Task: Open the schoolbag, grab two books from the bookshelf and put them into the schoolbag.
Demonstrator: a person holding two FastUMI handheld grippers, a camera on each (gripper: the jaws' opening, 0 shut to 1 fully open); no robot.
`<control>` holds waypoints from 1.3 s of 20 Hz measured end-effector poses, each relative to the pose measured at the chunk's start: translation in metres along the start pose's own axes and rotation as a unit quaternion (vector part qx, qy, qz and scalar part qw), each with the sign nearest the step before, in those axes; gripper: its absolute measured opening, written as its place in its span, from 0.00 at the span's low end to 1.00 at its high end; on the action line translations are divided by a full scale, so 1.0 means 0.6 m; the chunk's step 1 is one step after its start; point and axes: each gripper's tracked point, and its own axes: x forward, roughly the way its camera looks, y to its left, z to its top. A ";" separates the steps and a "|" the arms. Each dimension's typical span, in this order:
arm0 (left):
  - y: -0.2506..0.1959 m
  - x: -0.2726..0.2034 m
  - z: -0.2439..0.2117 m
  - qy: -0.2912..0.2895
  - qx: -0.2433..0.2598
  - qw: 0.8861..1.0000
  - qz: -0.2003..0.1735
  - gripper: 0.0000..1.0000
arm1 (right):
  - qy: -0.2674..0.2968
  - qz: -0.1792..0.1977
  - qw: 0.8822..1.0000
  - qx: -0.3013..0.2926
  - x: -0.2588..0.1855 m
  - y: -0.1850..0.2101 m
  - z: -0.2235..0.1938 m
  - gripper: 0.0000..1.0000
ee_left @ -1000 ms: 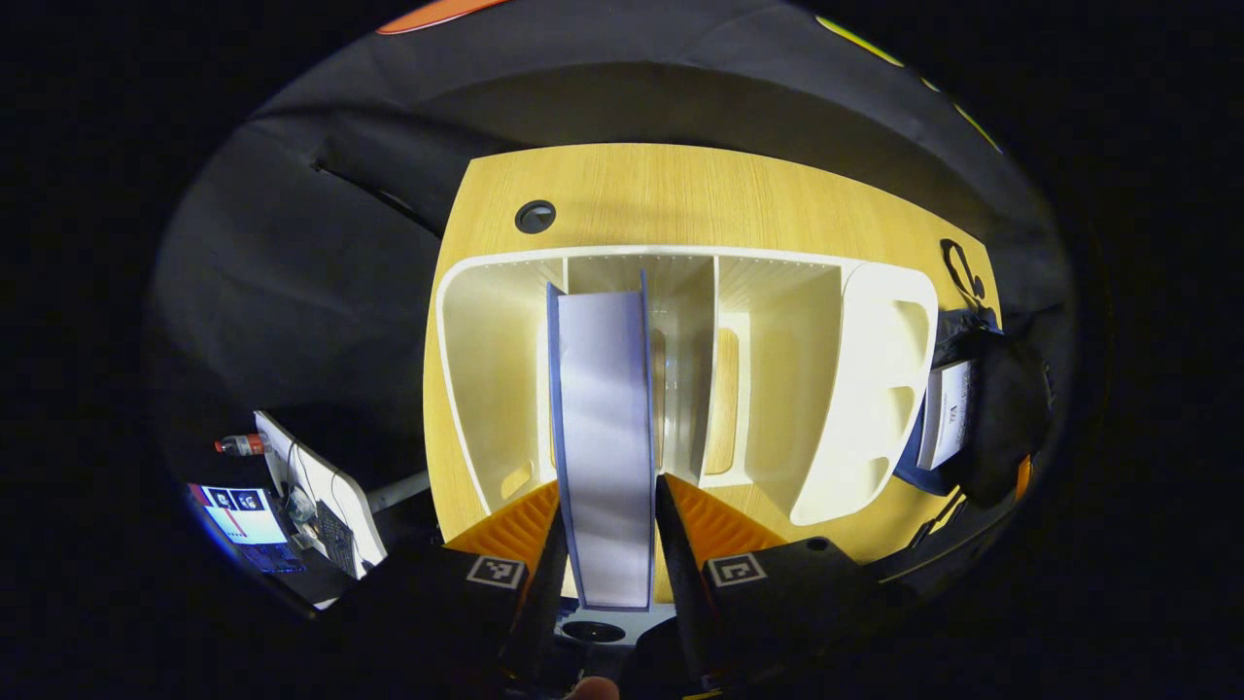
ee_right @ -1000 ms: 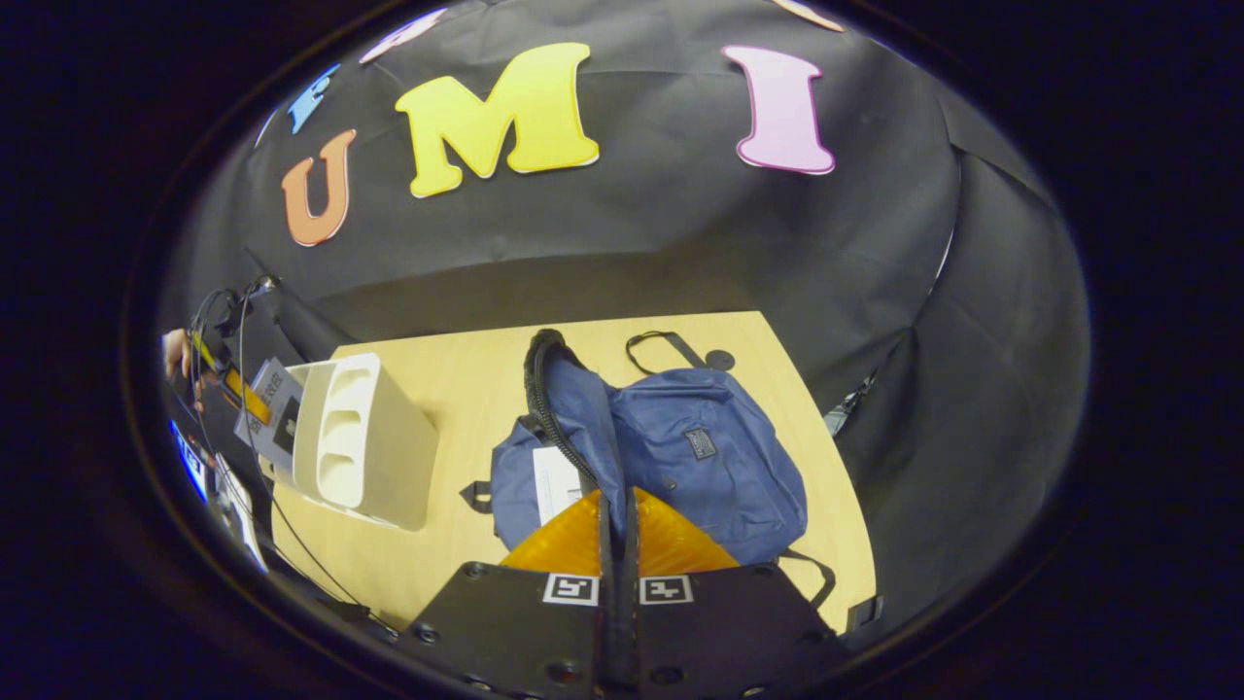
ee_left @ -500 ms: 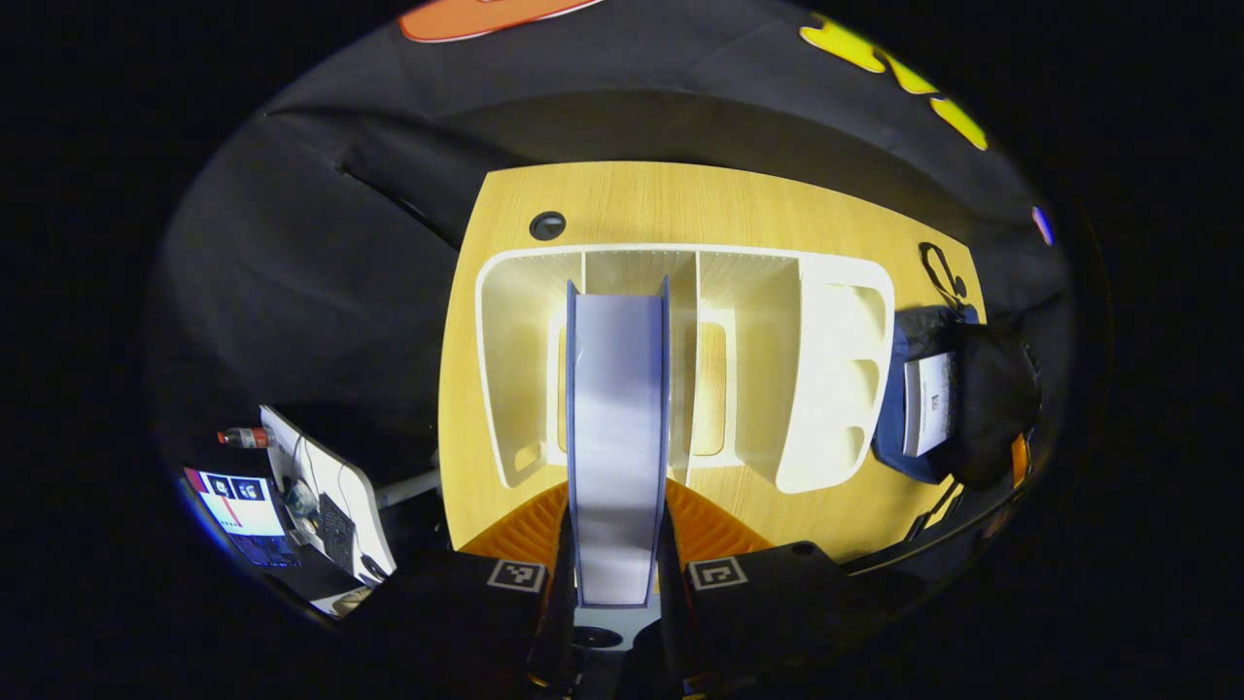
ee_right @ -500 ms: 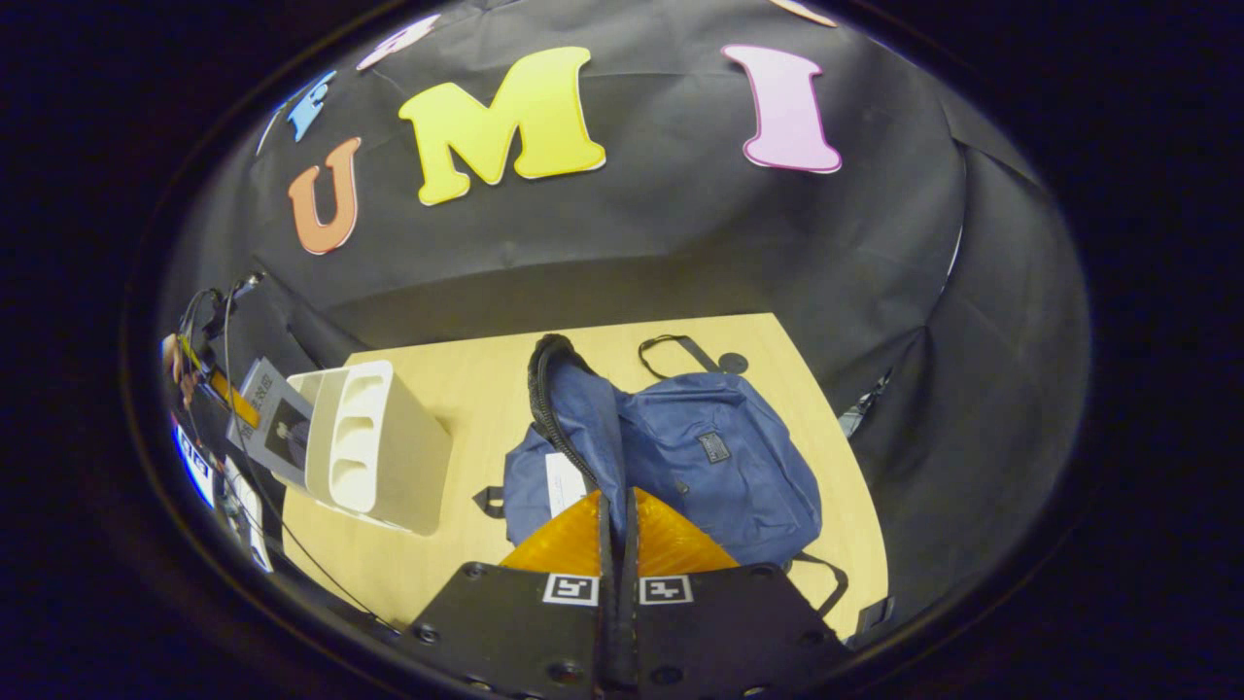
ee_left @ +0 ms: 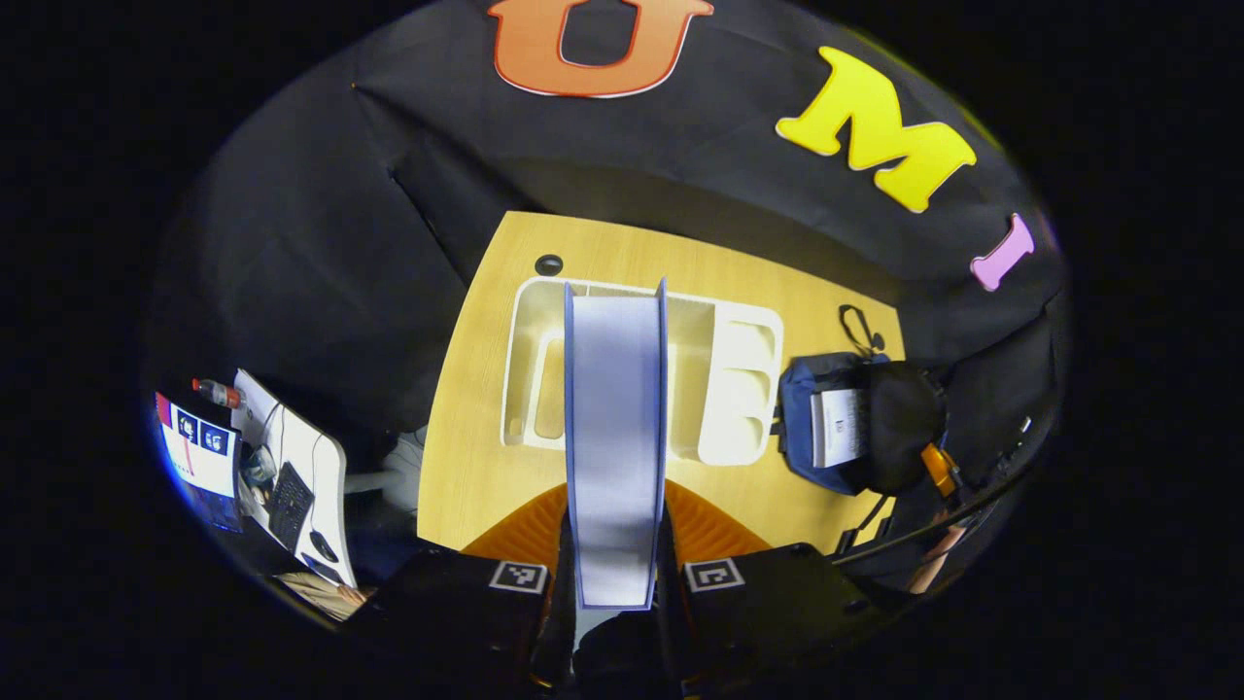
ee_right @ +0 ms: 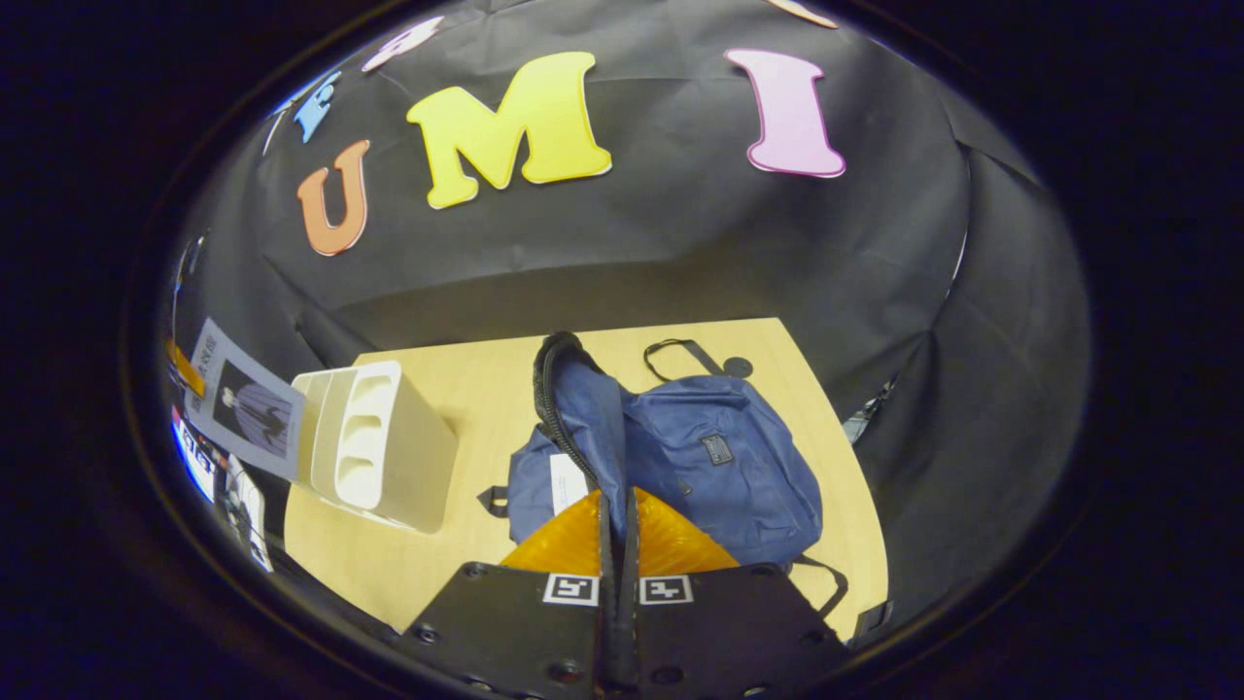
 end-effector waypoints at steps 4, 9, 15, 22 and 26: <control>-0.056 -0.049 0.001 -0.035 -0.035 0.996 -0.075 0.35 | -0.006 -0.002 1.000 -0.003 -0.006 -0.001 0.004 0.01; -0.161 -0.064 -0.014 -0.037 -0.050 0.983 -0.172 0.35 | -0.007 -0.014 1.000 -0.005 -0.008 -0.013 0.006 0.01; -0.316 -0.030 -0.009 -0.060 -0.035 0.952 -0.299 0.35 | -0.008 -0.035 0.999 0.007 -0.011 -0.034 0.012 0.01; -0.427 0.072 -0.059 -0.011 -0.051 0.931 -0.361 0.40 | -0.001 -0.053 0.999 0.000 -0.010 -0.042 0.012 0.01; -0.468 0.166 -0.120 0.042 -0.070 0.928 -0.364 0.35 | 0.003 -0.063 0.998 -0.008 -0.010 -0.050 0.022 0.01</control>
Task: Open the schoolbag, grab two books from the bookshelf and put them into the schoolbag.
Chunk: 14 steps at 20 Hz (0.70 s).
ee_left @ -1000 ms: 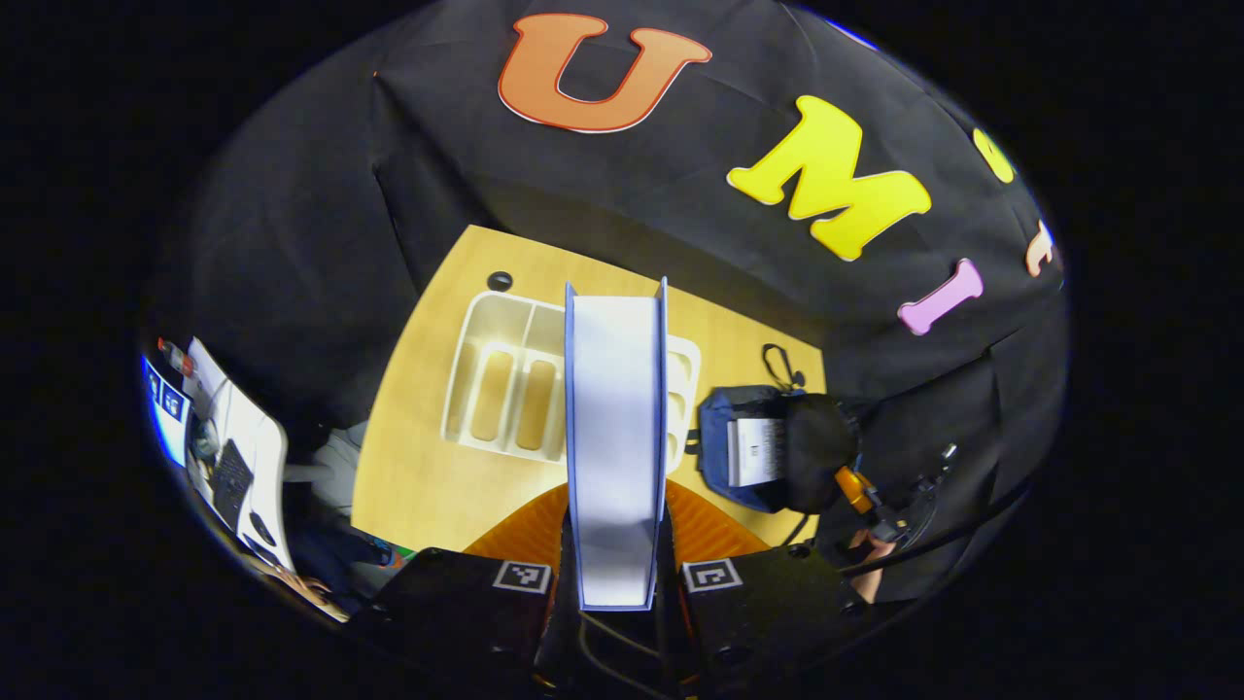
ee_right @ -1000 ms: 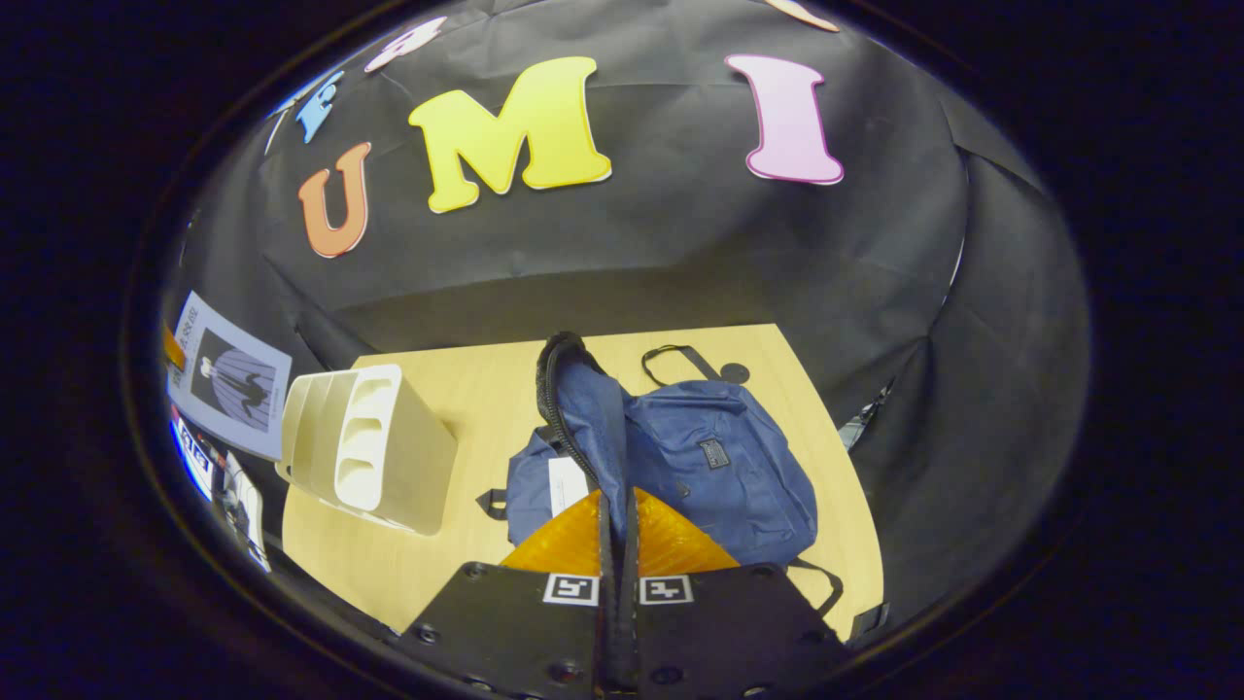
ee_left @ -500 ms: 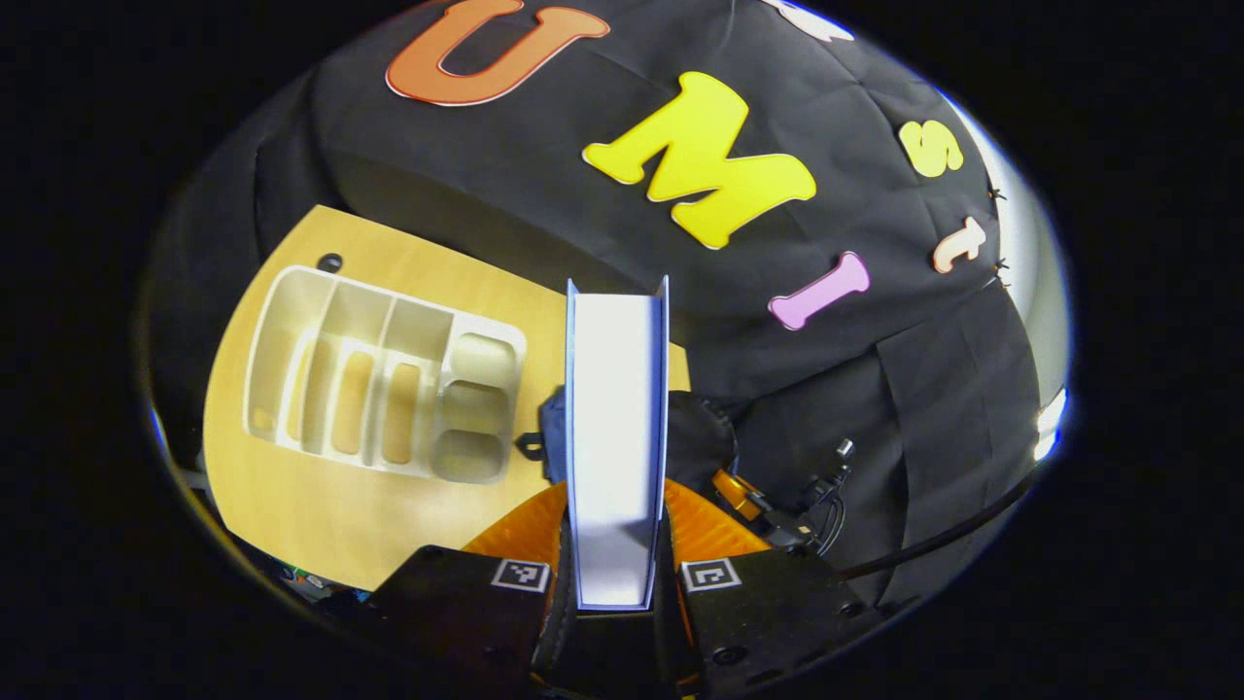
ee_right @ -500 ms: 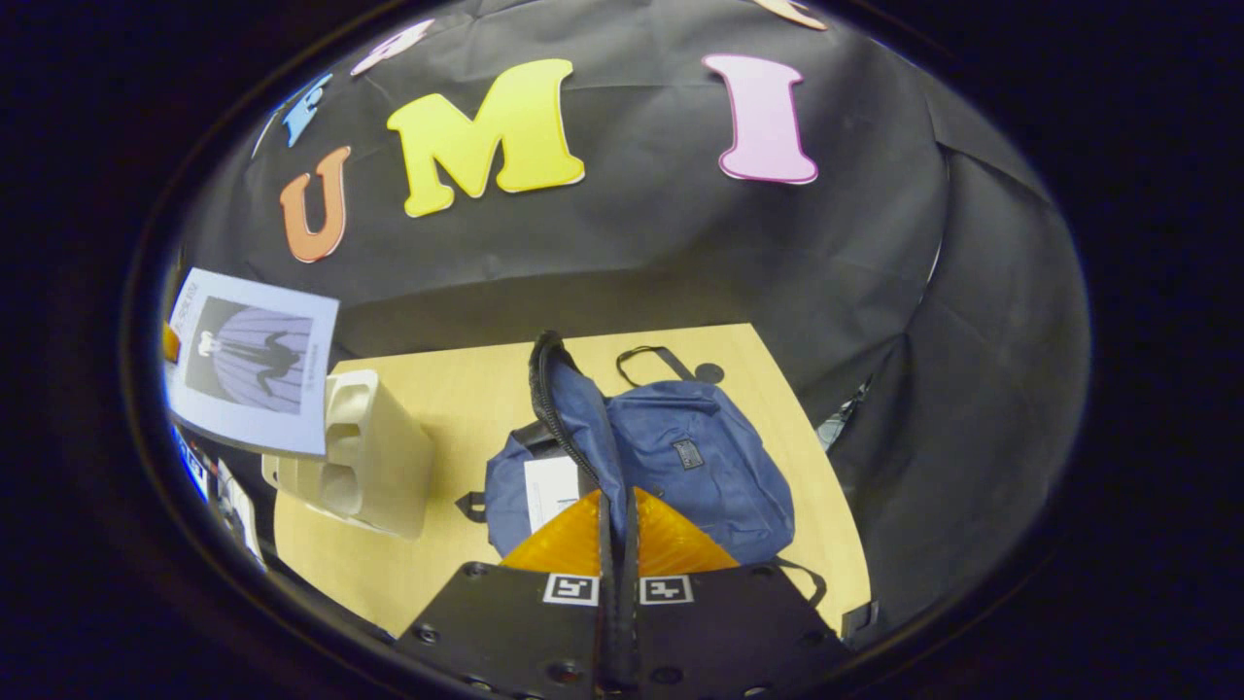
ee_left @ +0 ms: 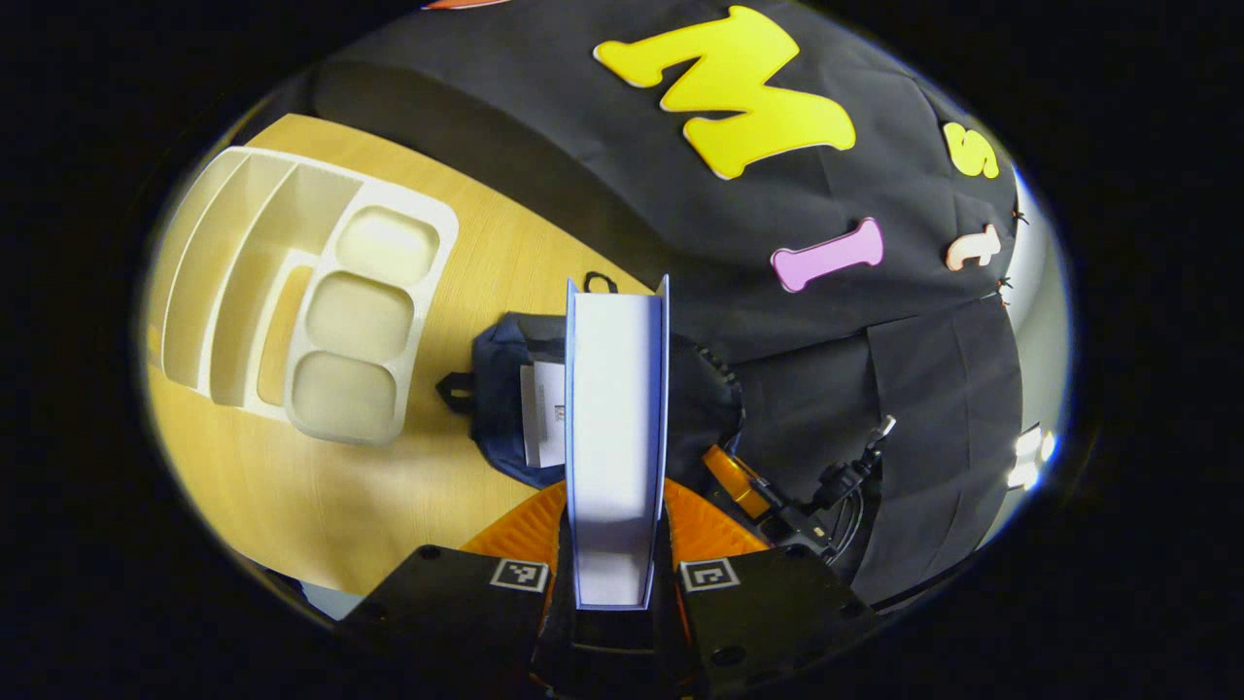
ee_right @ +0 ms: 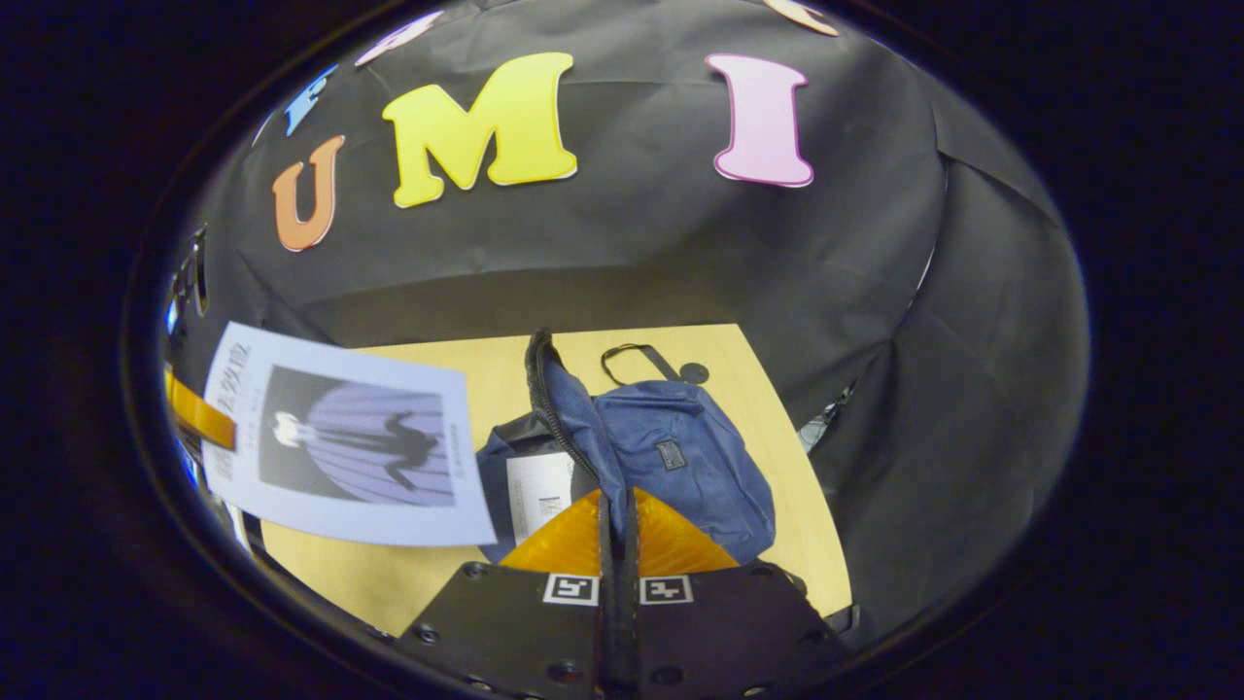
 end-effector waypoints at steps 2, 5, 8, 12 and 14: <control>0.016 0.046 -0.019 0.016 -0.008 1.000 0.001 0.35 | 0.002 -0.004 1.000 0.001 -0.001 -0.004 0.005 0.01; 0.027 0.109 -0.038 0.039 -0.016 0.999 -0.027 0.35 | 0.004 -0.006 1.000 0.006 -0.004 -0.004 0.010 0.01; 0.051 0.182 -0.039 0.041 -0.042 0.998 -0.027 0.35 | 0.003 -0.010 1.000 0.003 -0.010 -0.007 0.014 0.01; 0.067 0.236 -0.043 0.044 -0.059 0.997 -0.037 0.35 | 0.002 -0.013 1.000 0.000 -0.017 -0.006 0.018 0.01; 0.060 0.262 -0.048 0.045 -0.058 0.996 -0.045 0.35 | 0.006 -0.009 1.000 -0.003 -0.021 -0.001 0.018 0.01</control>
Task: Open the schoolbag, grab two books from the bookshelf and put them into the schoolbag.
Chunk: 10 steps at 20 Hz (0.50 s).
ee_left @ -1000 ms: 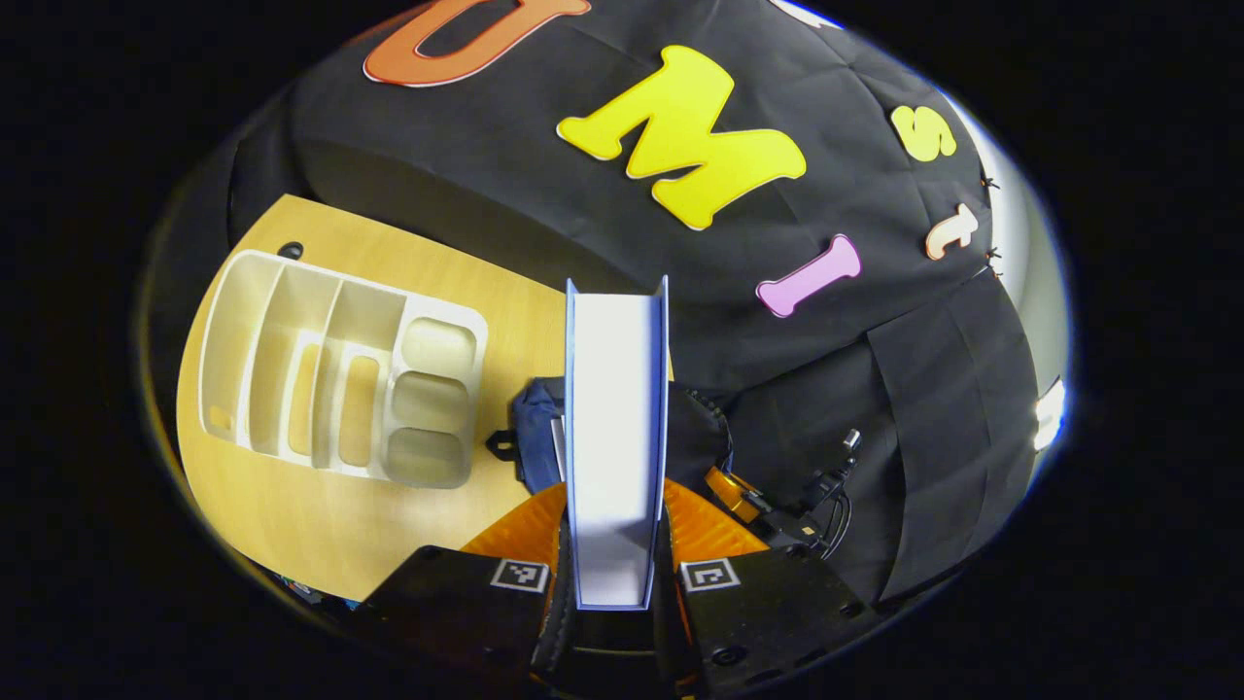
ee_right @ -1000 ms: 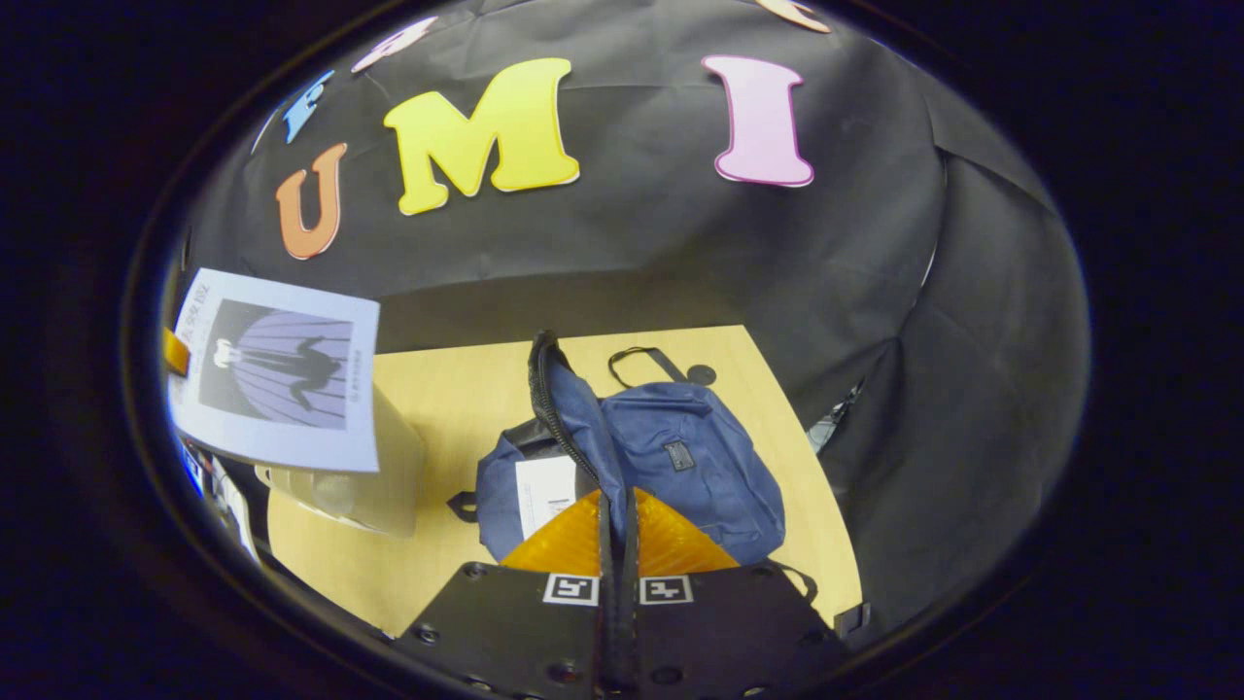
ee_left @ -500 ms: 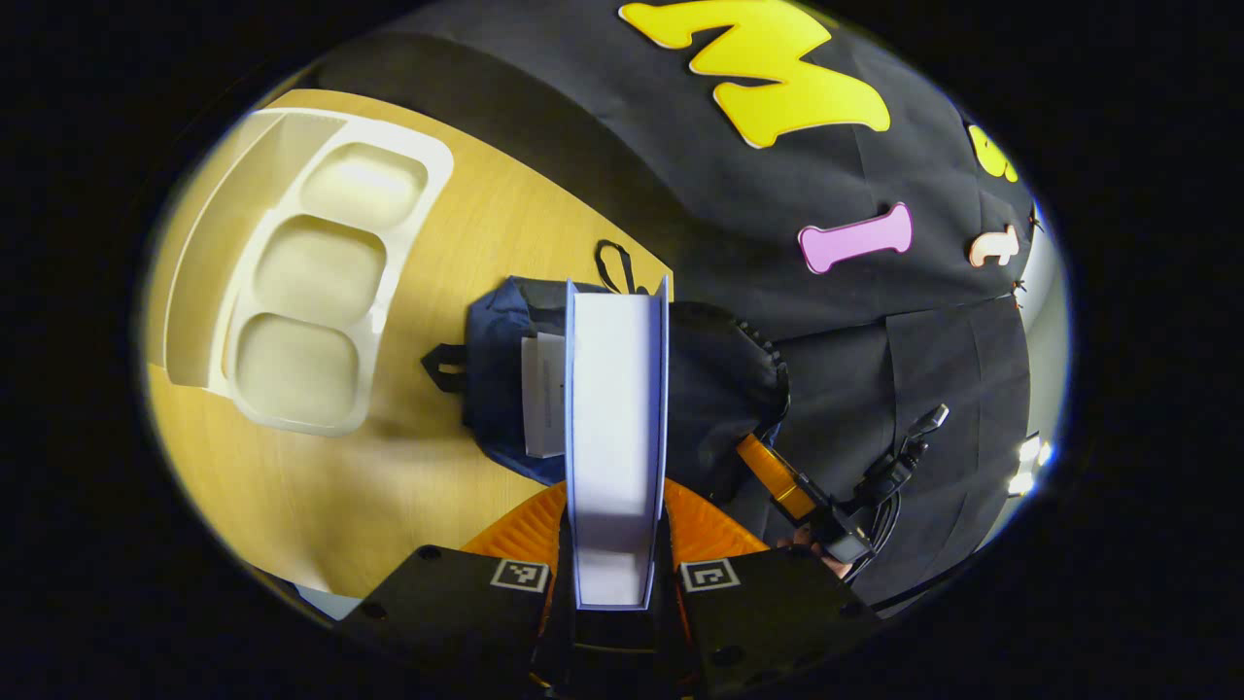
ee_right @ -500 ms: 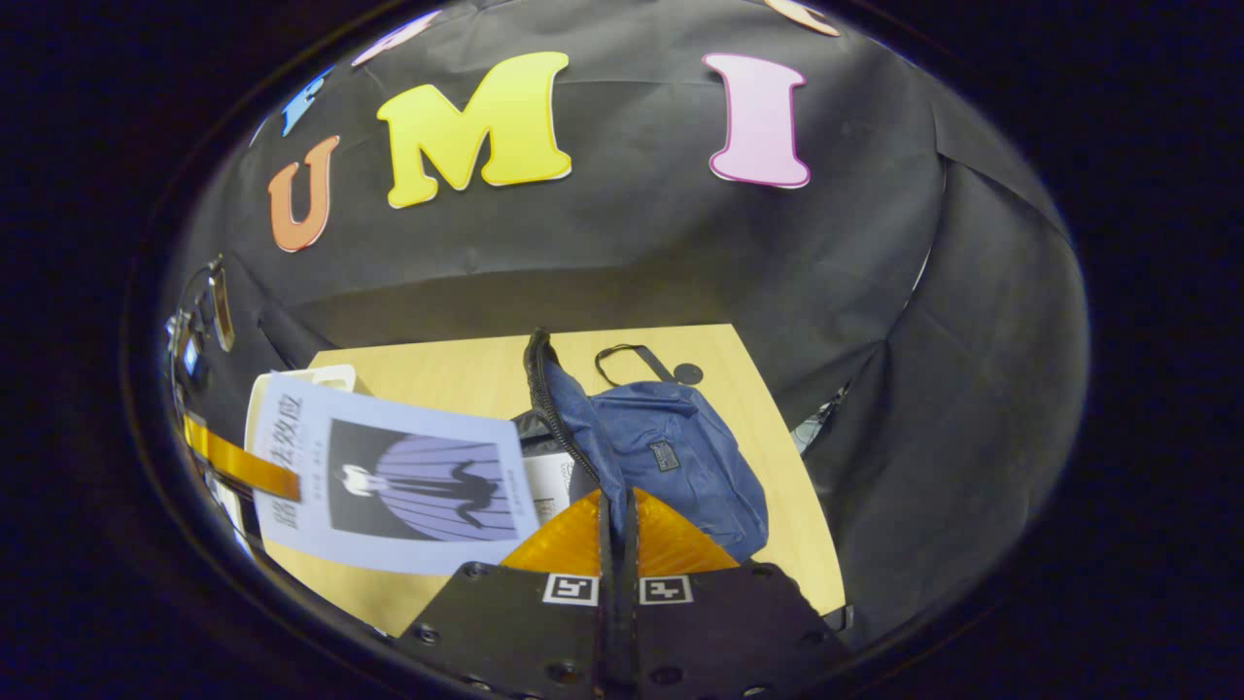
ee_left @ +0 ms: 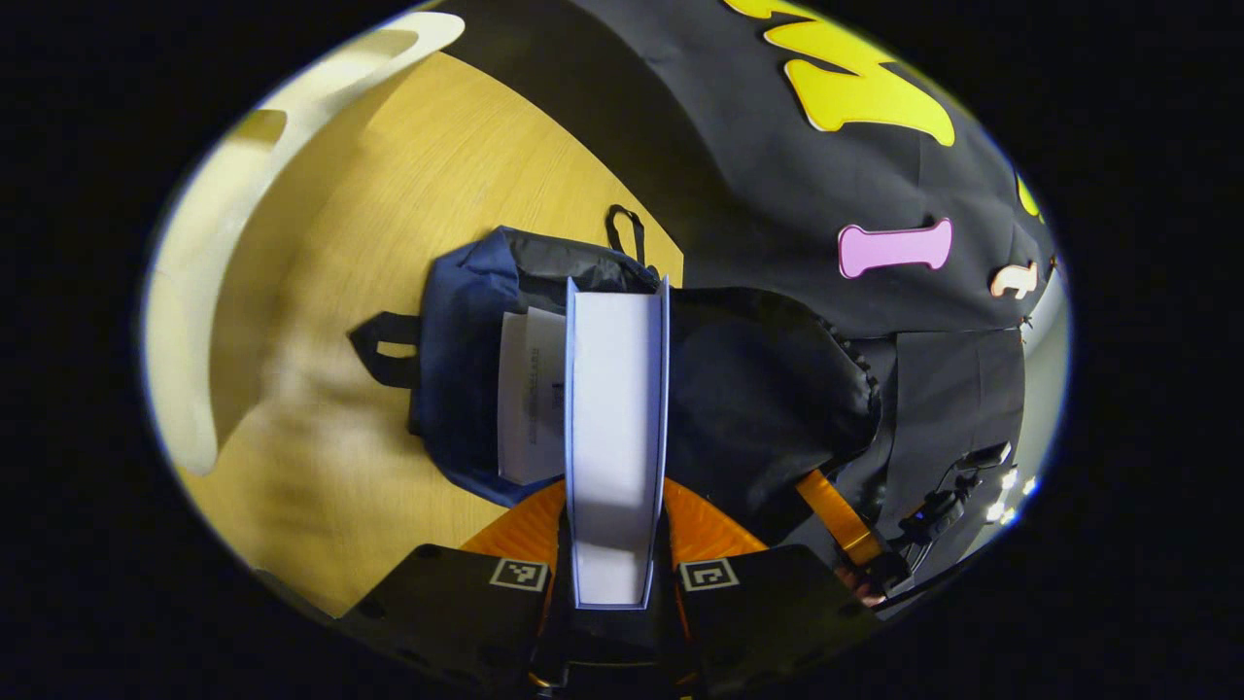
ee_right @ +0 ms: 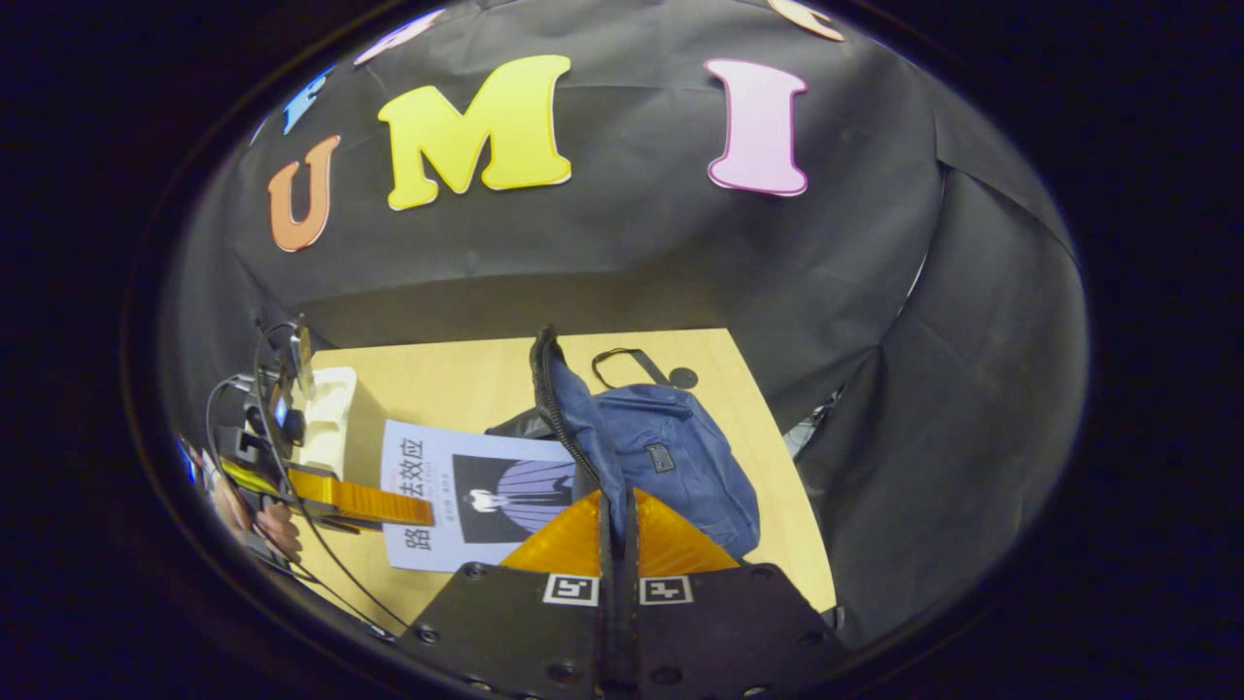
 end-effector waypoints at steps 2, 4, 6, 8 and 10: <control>-0.004 0.021 0.000 -0.003 0.013 1.000 -0.004 0.35 | -0.004 0.001 1.000 0.002 -0.003 0.002 0.007 0.01; -0.007 0.043 0.001 -0.008 0.024 1.000 -0.013 0.35 | -0.005 0.005 1.000 -0.001 -0.003 0.006 0.011 0.01; -0.009 0.065 0.005 -0.011 0.025 0.999 -0.030 0.35 | -0.008 0.009 1.000 -0.006 -0.003 0.013 0.017 0.01; -0.007 0.085 0.006 -0.012 0.008 0.999 -0.049 0.35 | -0.011 0.013 1.000 -0.013 -0.004 0.024 0.021 0.01; -0.006 0.104 0.007 -0.011 -0.002 0.998 -0.064 0.35 | -0.010 0.019 1.000 -0.018 -0.004 0.035 0.022 0.01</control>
